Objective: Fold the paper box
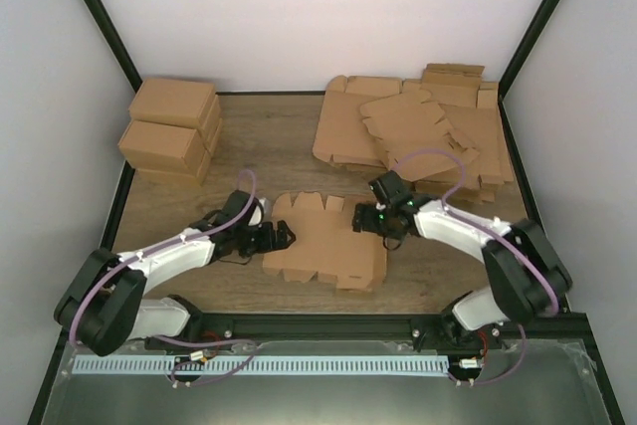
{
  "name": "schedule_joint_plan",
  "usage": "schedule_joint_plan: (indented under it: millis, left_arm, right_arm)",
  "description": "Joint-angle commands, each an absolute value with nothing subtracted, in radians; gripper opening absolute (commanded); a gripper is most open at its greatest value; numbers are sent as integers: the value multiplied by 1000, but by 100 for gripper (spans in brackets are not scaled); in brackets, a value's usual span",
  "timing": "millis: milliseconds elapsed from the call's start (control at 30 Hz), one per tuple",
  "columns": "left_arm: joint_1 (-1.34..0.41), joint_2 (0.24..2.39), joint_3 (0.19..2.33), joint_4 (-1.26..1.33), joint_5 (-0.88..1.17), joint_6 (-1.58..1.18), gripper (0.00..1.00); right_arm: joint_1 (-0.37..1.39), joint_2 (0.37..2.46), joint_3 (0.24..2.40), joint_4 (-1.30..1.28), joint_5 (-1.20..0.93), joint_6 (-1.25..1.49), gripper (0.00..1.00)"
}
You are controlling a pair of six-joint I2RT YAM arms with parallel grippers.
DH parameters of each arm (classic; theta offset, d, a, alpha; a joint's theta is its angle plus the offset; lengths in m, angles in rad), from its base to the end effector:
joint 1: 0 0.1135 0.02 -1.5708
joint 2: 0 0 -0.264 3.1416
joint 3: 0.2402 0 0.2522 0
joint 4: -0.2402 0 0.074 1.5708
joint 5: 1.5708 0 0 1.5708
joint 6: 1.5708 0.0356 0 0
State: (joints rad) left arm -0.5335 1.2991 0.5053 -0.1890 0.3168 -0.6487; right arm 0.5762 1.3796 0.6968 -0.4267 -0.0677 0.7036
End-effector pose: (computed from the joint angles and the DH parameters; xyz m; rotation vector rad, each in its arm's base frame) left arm 0.1868 -0.1232 0.1455 -0.0251 2.7131 -0.8167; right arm 0.2054 0.1363 0.1666 0.1546 2.7700 0.4644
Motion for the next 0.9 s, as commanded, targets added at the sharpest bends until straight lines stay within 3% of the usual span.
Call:
schedule_joint_plan:
  millis: [0,200,567,867]
  left_arm:
    - [-610,1296,470,-363,351,-757,100]
    - [-719,1194,485,-460,249,-886,100]
    - [-726,794,492,-591,29,-1026,100]
    - [-597,779,621,-552,68,-874,100]
  right_arm:
    - [563,1529,847,-337,-132,546,90]
    - [563,1724,1080,-338,-158,454,87]
    - [625,1864,1277,-329,-406,98,86]
    - [689,1734,1229,-347,-201,97,95]
